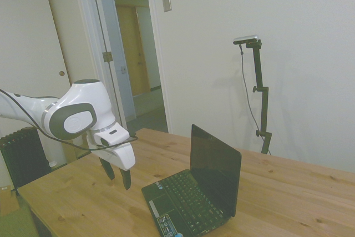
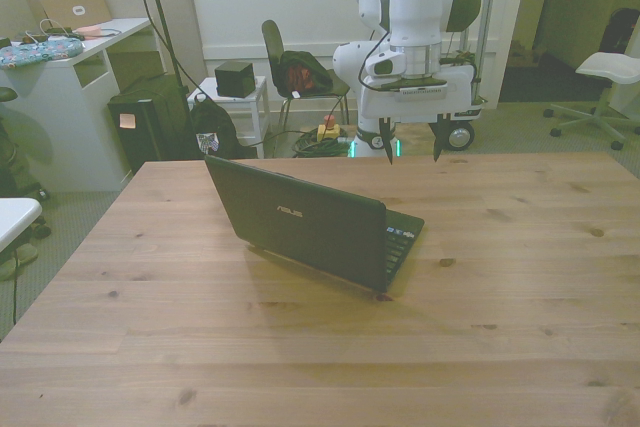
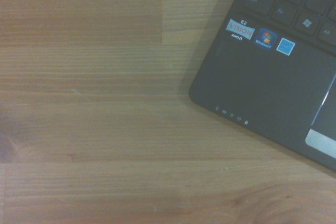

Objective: Close the laptop

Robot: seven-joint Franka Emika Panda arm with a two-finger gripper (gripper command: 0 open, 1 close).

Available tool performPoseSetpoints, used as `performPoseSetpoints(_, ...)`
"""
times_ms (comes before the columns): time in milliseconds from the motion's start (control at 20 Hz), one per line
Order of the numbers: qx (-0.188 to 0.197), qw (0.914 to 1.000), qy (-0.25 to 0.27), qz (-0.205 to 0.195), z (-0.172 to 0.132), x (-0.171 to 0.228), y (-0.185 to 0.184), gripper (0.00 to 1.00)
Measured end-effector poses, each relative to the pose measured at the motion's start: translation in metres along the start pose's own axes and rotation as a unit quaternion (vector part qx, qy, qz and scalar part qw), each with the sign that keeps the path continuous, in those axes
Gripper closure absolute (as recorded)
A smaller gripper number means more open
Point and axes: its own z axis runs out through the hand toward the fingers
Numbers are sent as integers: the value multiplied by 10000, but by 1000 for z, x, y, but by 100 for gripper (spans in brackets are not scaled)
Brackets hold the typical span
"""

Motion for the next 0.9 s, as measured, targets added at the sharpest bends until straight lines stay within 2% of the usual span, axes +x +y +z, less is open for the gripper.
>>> performPoseSetpoints(200,-120,9995,271,-70,-5,6,0,0)
performPoseSetpoints(350,-142,9981,593,115,-21,22,1,0)
performPoseSetpoints(600,94,9910,1197,592,-78,66,2,0)
performPoseSetpoints(900,402,9751,1717,1347,-138,143,3,0)
